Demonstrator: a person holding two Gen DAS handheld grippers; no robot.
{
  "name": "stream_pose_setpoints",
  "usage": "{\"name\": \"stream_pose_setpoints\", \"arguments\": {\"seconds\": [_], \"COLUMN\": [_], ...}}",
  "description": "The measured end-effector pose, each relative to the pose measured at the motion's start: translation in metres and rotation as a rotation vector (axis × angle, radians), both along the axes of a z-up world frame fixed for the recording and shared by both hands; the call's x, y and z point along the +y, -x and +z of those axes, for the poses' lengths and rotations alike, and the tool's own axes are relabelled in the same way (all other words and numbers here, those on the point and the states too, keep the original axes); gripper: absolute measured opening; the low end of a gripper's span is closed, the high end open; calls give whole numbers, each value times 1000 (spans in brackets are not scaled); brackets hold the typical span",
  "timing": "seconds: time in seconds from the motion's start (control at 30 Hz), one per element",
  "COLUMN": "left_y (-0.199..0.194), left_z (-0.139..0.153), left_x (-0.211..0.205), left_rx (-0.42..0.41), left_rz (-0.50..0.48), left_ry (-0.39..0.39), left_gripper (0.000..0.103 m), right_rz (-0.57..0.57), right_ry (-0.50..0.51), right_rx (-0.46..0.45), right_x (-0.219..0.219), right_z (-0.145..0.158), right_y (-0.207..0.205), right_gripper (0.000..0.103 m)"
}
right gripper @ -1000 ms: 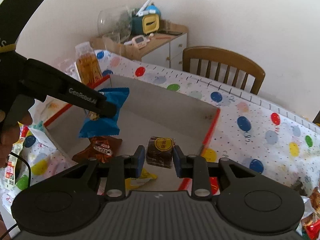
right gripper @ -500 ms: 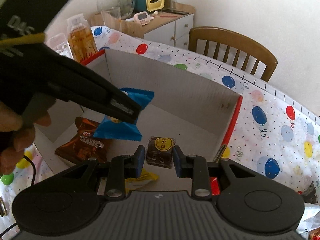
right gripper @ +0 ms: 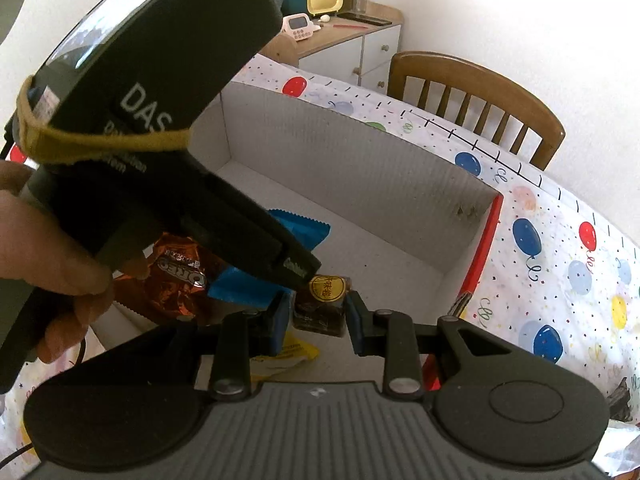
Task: Organize snacks
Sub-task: 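Carry both snacks over the red box and open both tools to release them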
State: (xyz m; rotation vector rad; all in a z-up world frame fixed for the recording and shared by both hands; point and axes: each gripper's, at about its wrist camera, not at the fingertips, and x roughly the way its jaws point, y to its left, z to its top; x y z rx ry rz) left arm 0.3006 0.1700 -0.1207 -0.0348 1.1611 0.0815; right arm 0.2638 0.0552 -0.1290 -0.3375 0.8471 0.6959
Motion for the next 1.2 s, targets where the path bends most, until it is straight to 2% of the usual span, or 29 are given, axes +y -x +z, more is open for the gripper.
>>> {"name": "stream_pose_setpoints", "arguments": {"seconds": [0.2, 0.3, 0.43, 0.5, 0.53, 0.57, 0.87, 0.97, 1.2], "left_y": [1, 4, 10, 13, 16, 17, 35, 42, 59], "left_z": [-1, 0, 7, 10, 12, 14, 36, 45, 66], "left_x": [1, 4, 6, 8, 8, 9, 4, 0, -14], "left_rx": [9, -1, -22, -34, -41, -48, -102, -127, -185], "left_rz": [18, 33, 38, 44, 47, 50, 39, 33, 14], "left_ry": [12, 8, 10, 13, 16, 16, 20, 13, 5], "left_gripper": [41, 53, 55, 57, 59, 61, 66, 71, 74], "right_rz": [-4, -13, -32, -36, -38, -41, -64, -77, -108], "right_ry": [-21, -37, -59, -72, -81, -93, -141, -163, -226], "right_rx": [9, 6, 12, 12, 6, -5, -29, -33, -33], "right_x": [-5, -10, -19, -23, -26, -29, -51, -62, -92], "right_z": [4, 7, 12, 15, 18, 21, 42, 50, 65], "right_y": [-2, -3, -1, 2, 3, 6, 19, 24, 36], "right_gripper": [30, 30, 31, 45, 58, 62, 62, 68, 72]}}
